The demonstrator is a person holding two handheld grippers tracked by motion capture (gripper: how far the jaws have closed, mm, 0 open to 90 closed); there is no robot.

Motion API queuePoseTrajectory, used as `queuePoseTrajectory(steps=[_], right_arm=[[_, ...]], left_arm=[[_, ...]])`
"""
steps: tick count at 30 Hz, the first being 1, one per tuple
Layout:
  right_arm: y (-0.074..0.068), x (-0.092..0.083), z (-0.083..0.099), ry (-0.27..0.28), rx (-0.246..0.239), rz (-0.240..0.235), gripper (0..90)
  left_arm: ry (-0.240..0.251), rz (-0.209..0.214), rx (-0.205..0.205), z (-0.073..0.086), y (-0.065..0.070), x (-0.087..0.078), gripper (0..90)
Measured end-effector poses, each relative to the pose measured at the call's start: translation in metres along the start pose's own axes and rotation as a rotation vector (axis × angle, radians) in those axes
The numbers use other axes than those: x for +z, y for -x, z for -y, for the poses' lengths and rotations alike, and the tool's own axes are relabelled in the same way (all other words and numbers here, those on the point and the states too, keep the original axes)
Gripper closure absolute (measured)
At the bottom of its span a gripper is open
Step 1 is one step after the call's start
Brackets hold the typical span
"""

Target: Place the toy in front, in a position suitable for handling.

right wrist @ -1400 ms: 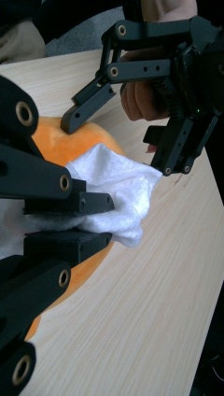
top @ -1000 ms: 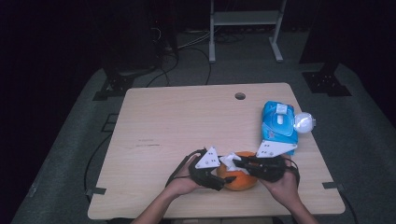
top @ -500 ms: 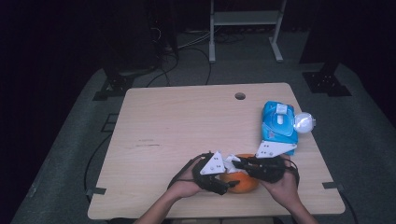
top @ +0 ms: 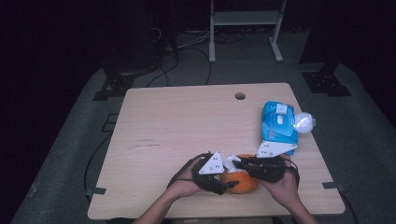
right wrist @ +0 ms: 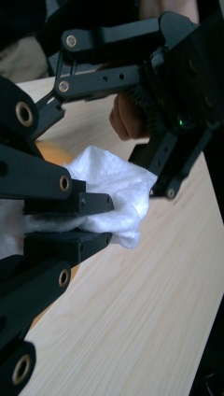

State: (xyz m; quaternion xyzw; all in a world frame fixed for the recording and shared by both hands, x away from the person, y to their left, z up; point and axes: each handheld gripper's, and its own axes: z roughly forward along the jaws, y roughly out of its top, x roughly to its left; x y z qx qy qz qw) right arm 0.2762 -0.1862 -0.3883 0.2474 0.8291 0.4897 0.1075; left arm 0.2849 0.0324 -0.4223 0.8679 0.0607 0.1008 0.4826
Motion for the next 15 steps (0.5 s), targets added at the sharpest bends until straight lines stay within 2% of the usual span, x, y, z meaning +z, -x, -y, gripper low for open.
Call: queuePoseTrajectory(steps=[2,5,8,10,12,15], right_arm=[[0.000,0.001,-0.001,-0.006,-0.013,0.011,81.6],[0.013,-0.007,0.002,-0.003,0.022,0.052,81.6],[0.024,-0.014,0.008,0.002,0.060,0.071,81.6],[0.023,-0.013,0.009,-0.001,0.060,0.071,81.6],[0.020,-0.012,0.007,-0.002,0.051,0.061,81.6],[0.013,-0.007,0.004,-0.003,0.035,0.038,81.6]], left_arm=[[0.006,0.005,-0.012,0.001,-0.001,-0.001,33.5],[0.011,0.010,-0.025,0.003,-0.003,-0.002,33.6],[0.022,0.021,-0.046,0.004,-0.005,-0.002,30.7],[0.025,0.020,-0.099,0.003,-0.008,0.000,20.1],[0.020,0.031,-0.176,0.003,-0.012,0.003,11.0],[0.005,0.051,-0.192,0.005,-0.011,0.009,8.5]])
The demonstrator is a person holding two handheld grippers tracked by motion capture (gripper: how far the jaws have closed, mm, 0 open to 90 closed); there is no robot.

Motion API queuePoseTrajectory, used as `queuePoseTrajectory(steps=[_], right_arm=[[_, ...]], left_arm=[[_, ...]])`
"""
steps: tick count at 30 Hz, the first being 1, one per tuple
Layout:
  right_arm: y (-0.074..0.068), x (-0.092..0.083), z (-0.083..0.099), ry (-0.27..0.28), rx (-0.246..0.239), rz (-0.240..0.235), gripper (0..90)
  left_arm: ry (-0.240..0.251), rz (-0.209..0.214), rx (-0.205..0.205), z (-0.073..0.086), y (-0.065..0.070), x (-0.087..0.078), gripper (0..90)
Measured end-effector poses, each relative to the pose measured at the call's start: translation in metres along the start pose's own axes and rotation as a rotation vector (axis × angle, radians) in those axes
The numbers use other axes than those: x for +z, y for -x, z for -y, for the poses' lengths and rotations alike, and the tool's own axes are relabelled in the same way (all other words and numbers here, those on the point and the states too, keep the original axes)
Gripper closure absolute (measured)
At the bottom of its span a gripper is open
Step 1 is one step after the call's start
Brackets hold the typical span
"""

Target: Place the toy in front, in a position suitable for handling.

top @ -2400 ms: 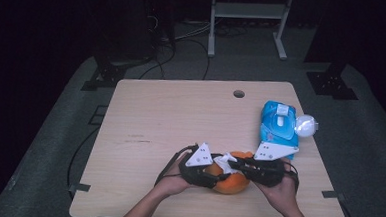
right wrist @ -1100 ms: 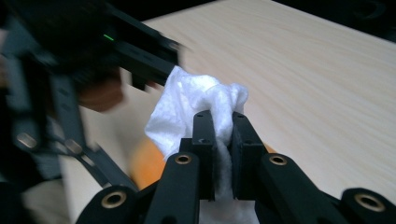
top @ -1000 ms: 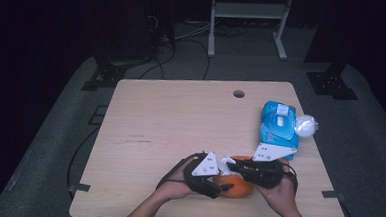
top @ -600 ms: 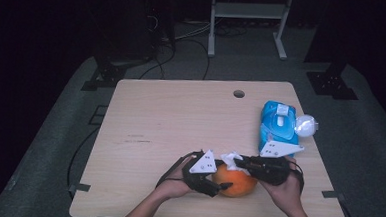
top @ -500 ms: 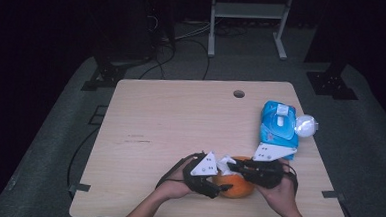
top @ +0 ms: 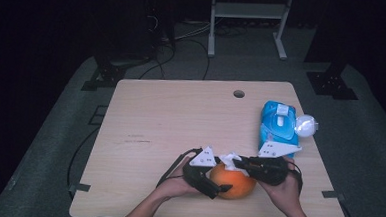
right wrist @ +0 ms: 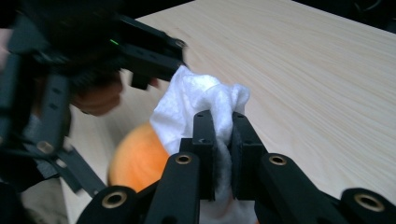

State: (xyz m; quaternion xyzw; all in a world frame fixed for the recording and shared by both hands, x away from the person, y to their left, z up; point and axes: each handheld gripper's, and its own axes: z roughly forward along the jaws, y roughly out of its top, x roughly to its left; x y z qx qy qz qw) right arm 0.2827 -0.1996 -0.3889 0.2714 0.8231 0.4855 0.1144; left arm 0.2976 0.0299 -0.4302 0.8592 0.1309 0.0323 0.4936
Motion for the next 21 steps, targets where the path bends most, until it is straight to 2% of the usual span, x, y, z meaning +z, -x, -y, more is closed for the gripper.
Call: queuePoseTrajectory(steps=[1,3,4,6,8,12,15,16,18,20,21], right_arm=[[-0.003,0.002,-0.001,0.003,-0.002,-0.015,81.6],[-0.012,0.006,-0.003,-0.003,-0.020,-0.036,81.6],[-0.015,0.008,-0.004,-0.004,-0.032,-0.041,81.6],[-0.019,0.009,-0.006,-0.013,-0.056,-0.031,81.6],[-0.011,0.005,-0.006,0.001,-0.043,-0.007,81.7],[0.015,-0.006,0.004,0.023,0.039,0.028,81.6],[0.028,-0.012,0.011,0.027,0.088,0.051,81.7],[0.031,-0.013,0.013,0.031,0.103,0.044,81.7],[0.026,-0.010,0.013,0.022,0.092,0.042,81.7],[0.021,-0.007,0.010,0.026,0.077,0.032,81.7],[0.017,-0.005,0.008,0.029,0.067,0.024,81.6]], left_arm=[[0.001,0.001,0.005,0.000,0.001,0.001,11.7],[-0.002,-0.022,0.042,-0.001,0.006,0.000,19.7],[-0.004,-0.037,0.075,-0.002,0.009,-0.001,22.7],[0.012,-0.050,0.106,-0.003,0.009,-0.006,28.2],[0.016,-0.057,0.124,-0.003,0.006,-0.011,34.9],[0.028,-0.033,0.094,0.005,-0.006,-0.015,35.7],[0.031,-0.014,0.080,0.007,-0.010,-0.018,33.9],[0.029,-0.009,0.076,0.006,-0.010,-0.017,29.0],[0.024,0.004,0.056,0.004,-0.010,-0.014,15.6],[0.025,0.011,0.047,0.003,-0.009,-0.010,9.3],[0.015,0.022,0.054,0.004,-0.008,-0.008,9.0]])
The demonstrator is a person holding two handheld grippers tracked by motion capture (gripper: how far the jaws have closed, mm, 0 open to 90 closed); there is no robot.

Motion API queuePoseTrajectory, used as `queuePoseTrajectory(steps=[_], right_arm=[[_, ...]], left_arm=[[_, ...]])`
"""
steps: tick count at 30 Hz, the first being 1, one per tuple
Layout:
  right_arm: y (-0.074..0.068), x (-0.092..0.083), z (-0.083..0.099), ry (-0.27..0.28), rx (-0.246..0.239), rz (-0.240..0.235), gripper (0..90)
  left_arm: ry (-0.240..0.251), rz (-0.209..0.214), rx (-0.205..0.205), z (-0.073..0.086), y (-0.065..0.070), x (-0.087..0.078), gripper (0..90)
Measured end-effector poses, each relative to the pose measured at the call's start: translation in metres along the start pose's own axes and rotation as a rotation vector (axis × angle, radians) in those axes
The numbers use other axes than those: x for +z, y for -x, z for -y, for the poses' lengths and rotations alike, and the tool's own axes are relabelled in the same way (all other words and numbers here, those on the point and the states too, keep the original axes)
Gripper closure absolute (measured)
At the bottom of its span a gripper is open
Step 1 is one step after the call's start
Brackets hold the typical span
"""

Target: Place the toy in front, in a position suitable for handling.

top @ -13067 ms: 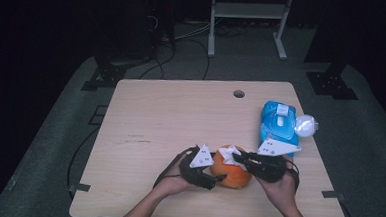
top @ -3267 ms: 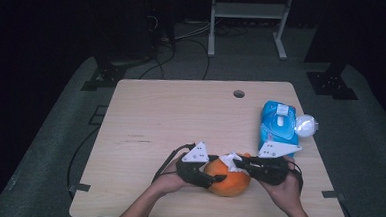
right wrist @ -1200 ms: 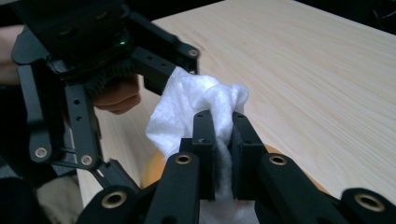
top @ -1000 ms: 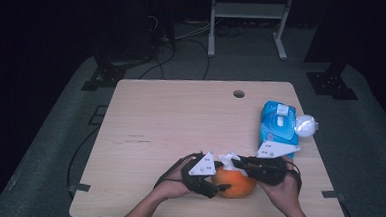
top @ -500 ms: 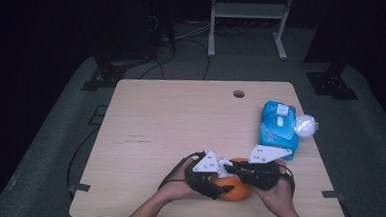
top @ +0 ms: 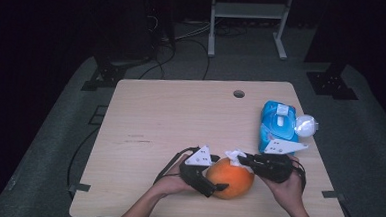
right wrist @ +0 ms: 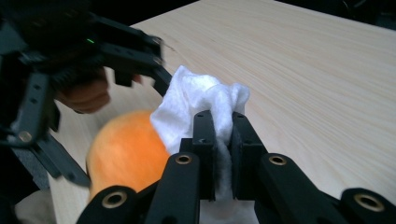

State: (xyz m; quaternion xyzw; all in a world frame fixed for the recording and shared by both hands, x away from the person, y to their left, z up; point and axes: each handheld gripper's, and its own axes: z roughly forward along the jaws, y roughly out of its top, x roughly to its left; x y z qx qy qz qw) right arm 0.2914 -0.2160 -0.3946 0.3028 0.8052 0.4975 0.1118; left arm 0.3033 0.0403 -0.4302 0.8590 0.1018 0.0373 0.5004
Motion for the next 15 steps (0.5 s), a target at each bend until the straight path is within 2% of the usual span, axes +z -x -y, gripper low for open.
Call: queuePoseTrajectory(steps=[1,3,6,10,15], right_arm=[[-0.004,0.001,-0.002,-0.002,-0.019,-0.001,81.6],[-0.010,0.003,-0.004,-0.005,-0.042,-0.009,81.6],[-0.005,0.001,-0.003,0.000,-0.025,-0.013,81.7],[0.009,-0.004,0.004,0.005,0.022,0.010,81.7],[0.017,-0.008,0.006,0.011,0.050,0.015,81.7]], left_arm=[[-0.005,0.001,0.011,0.001,0.002,0.001,9.2],[-0.012,0.003,0.044,0.001,0.004,-0.001,18.8],[-0.032,-0.002,0.071,0.002,0.004,-0.005,27.1],[-0.037,0.011,0.063,0.007,-0.002,-0.009,28.9],[-0.035,0.029,0.048,0.011,-0.008,-0.012,29.0]])
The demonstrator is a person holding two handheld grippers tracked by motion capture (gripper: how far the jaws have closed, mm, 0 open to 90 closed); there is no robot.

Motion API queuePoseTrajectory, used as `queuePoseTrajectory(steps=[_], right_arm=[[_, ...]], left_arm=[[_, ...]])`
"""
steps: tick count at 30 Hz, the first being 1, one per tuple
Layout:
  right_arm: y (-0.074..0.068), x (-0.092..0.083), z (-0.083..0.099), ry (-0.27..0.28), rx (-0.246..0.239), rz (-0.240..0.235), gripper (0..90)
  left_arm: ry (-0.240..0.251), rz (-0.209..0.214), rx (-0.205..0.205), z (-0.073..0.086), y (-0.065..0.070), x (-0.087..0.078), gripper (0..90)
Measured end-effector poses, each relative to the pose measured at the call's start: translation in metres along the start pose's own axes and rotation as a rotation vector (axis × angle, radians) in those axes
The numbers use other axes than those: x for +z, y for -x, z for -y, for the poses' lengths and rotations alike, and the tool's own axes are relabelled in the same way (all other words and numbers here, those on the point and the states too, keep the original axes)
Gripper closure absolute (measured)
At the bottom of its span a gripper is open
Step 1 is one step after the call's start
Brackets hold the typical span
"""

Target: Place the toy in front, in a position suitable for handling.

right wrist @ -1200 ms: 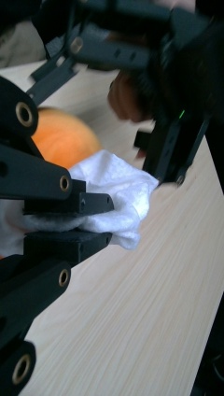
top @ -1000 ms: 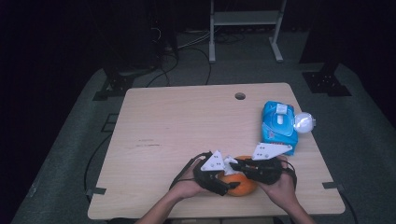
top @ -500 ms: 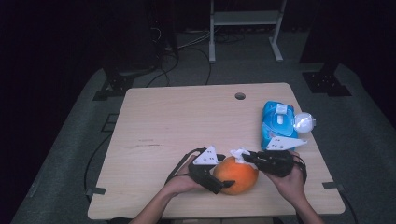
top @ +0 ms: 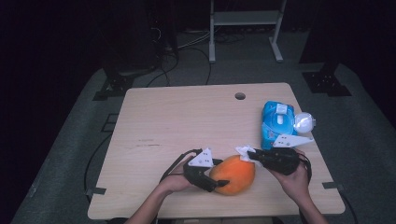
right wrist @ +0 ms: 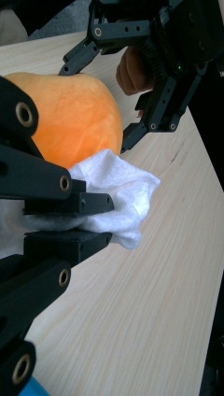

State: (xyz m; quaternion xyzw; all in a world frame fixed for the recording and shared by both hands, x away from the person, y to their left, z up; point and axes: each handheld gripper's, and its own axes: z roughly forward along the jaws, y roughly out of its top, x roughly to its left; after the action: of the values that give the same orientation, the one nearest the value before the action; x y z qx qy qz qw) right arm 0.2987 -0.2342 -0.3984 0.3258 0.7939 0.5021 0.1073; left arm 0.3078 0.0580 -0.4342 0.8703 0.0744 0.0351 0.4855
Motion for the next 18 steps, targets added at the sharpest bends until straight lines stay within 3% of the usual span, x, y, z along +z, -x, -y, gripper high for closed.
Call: queuePoseTrajectory(steps=[9,13,18], right_arm=[[-0.005,0.004,-0.001,-0.003,0.006,-0.021,81.8],[-0.020,0.011,-0.005,-0.013,-0.043,-0.052,81.7],[-0.013,0.008,-0.004,-0.016,-0.046,-0.016,81.9]], left_arm=[[0.010,-0.017,-0.007,-0.001,0.003,0.004,27.6],[0.002,-0.009,0.000,0.000,0.002,0.004,26.3],[0.010,-0.001,-0.030,0.003,-0.004,0.001,26.6]])
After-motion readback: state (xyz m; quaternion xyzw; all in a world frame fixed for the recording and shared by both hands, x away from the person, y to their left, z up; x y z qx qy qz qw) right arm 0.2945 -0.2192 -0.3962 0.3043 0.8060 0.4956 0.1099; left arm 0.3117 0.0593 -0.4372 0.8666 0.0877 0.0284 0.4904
